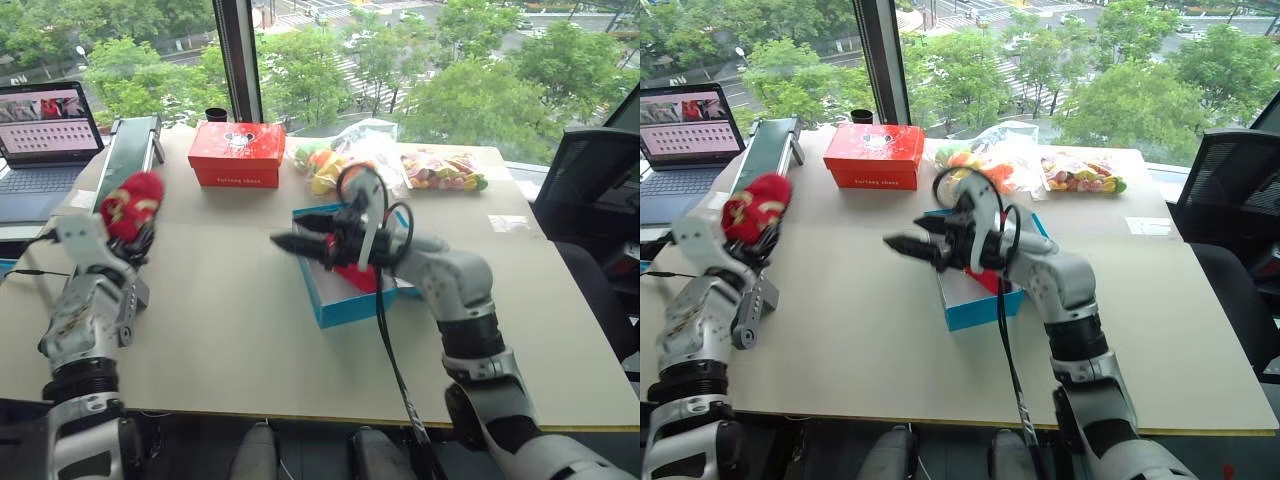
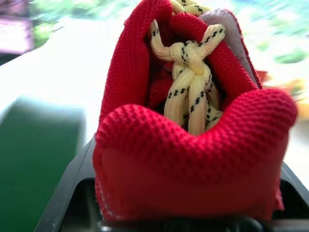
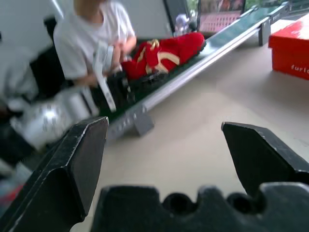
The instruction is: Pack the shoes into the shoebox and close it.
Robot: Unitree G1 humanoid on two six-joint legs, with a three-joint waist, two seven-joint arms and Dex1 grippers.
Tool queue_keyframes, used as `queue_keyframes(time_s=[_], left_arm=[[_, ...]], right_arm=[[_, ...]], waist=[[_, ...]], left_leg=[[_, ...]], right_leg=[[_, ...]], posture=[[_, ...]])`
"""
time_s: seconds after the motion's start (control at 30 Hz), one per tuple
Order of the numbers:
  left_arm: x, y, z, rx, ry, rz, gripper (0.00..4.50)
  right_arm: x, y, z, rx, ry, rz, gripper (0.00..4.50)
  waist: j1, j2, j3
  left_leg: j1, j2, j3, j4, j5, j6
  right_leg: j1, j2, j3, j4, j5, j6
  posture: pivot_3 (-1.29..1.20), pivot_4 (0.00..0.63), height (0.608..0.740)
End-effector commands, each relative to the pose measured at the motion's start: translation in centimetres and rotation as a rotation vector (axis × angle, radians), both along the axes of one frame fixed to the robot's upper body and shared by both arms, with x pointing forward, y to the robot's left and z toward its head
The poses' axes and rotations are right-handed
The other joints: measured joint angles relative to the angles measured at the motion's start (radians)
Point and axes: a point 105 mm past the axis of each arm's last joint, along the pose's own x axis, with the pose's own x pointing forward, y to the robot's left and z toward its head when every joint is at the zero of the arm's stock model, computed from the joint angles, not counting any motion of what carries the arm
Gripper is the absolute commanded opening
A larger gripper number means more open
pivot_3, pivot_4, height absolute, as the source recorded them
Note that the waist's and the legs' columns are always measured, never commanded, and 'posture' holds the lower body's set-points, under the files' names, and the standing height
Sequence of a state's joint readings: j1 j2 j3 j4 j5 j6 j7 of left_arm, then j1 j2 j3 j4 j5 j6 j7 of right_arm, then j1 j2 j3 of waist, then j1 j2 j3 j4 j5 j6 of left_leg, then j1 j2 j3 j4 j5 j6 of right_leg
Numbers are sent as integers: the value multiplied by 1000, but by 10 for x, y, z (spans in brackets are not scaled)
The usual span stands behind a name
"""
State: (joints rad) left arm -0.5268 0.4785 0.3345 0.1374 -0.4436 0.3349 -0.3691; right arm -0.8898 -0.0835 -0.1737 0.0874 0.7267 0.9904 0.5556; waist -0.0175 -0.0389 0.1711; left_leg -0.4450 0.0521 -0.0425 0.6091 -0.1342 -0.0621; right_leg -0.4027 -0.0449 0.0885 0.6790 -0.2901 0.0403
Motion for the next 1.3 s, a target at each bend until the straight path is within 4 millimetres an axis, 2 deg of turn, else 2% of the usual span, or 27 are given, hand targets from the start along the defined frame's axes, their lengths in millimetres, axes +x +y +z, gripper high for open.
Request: queue_keyframes(time_s=[0.03,0.1,0.2,0.37,0.43,0.5,0.77,0.97,1.17,1.3], left_arm=[[-10,-60,48,5,-118,-167,2613],[-15,-86,60,-7,-142,-239,2613],[-19,-113,72,-28,-155,-312,2613],[-25,-140,80,-28,-142,-404,2613],[-31,-157,80,-38,-131,-477,2613],[-34,-165,77,-43,-120,-507,2613],[-45,-178,59,-72,-58,-538,2613],[-41,-168,60,-69,-53,-499,2613],[-43,-173,58,-69,-46,-518,2613],[-40,-168,57,-70,-45,-493,2613]], right_arm=[[11,-21,9,162,157,-43,4500],[15,-29,12,201,205,-59,4500],[21,-38,12,220,247,-94,4500],[26,-39,15,221,252,-135,4500],[29,-42,25,270,232,-152,4500],[30,-45,32,294,208,-168,4500],[25,-57,52,332,116,-188,4500],[18,-61,55,296,75,-170,4500],[17,-58,59,299,61,-156,4500],[12,-59,61,302,49,-130,4500]], waist=[[-1,0,0],[-4,0,0],[-16,0,0],[-38,1,0],[-41,1,0],[-41,1,1],[-41,1,1],[-38,1,1],[-33,1,1],[-29,1,1]], left_leg=[[0,0,0,0,0,0],[0,0,0,-1,0,0],[0,0,0,-1,0,0],[0,0,0,-1,0,1],[0,0,0,-1,0,1],[0,-1,0,-1,0,1],[-1,-1,0,-1,0,1],[-1,-1,0,-1,0,1],[-1,-1,0,-2,0,1],[-1,-1,0,-1,0,1]], right_leg=[[0,0,0,0,0,0],[0,0,0,0,0,0],[-1,0,1,0,0,0],[-1,1,2,0,0,0],[-1,1,2,0,0,0],[-1,1,2,-1,0,0],[-1,1,2,-2,0,0],[-1,1,2,-2,0,0],[-1,1,2,-3,0,0],[-1,1,2,-3,0,0]], posture=[[0,150,739],[0,150,739],[0,150,739],[0,150,739],[0,150,739],[0,150,739],[0,150,739],[0,150,739],[0,150,739],[0,150,739]])
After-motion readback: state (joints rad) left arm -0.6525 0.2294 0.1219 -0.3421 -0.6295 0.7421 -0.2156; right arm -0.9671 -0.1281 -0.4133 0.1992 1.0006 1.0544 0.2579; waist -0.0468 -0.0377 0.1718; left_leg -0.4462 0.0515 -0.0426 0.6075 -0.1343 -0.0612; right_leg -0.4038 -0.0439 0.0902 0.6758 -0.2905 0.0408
